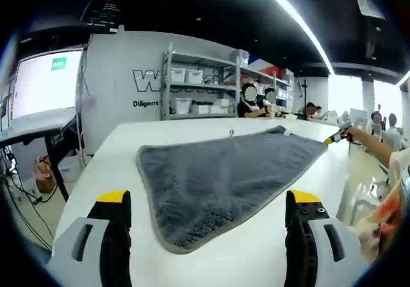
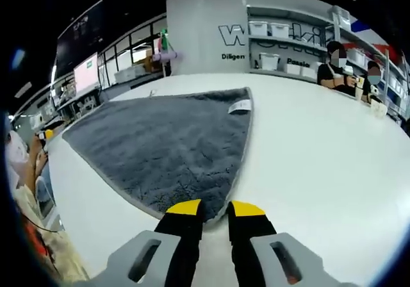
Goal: Fold the towel on the table until its edges align and the towel forms a compact rectangular stack.
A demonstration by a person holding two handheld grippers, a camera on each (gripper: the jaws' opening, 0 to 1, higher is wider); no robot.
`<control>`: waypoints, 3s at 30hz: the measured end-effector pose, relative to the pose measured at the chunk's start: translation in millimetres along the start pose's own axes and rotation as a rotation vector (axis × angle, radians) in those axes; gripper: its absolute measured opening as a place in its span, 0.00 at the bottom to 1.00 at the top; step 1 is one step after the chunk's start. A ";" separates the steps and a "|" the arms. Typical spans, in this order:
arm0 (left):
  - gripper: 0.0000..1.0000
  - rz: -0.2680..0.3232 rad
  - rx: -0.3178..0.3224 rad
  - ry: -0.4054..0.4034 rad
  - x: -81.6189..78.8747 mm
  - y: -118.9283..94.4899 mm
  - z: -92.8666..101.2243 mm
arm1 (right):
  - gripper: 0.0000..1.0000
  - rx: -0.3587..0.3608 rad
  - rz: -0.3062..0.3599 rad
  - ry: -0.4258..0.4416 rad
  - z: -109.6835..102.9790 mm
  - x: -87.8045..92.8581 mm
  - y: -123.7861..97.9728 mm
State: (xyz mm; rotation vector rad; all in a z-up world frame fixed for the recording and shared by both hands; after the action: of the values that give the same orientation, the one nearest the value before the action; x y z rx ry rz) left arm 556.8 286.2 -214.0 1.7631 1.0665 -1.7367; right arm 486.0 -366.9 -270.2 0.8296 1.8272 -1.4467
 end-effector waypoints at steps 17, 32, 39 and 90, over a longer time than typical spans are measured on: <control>0.98 0.078 -0.066 0.010 -13.1 1.1 10.8 | 0.00 0.067 0.101 -0.124 -9.6 -40.3 -0.6; 0.97 0.020 -0.048 0.089 1.9 8.2 33.5 | 0.00 0.013 0.158 -0.184 -67.7 -71.4 11.1; 0.94 0.064 -0.047 0.110 -15.3 -2.0 46.3 | 0.00 -0.067 0.203 -0.187 -113.1 -80.2 22.0; 0.92 0.087 -0.049 0.078 -11.9 -29.0 44.4 | 0.00 -0.441 0.146 -0.352 -335.4 -60.3 90.2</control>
State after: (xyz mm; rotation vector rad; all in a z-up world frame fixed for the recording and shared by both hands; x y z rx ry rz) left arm 507.4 267.1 -201.6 1.8319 1.0389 -1.5896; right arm 557.7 -26.4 -213.7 0.4425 1.6823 -0.9712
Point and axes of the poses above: the point that each gripper's makers call its tool centre point, and the gripper's own axes: y roughly forward along the fingers, z roughly to its right, x roughly out of its underside, the point moved 1 cm from there along -y, roughly backward along the fingers, and after that the axes turned 8 degrees about y, right-handed, at the moved point
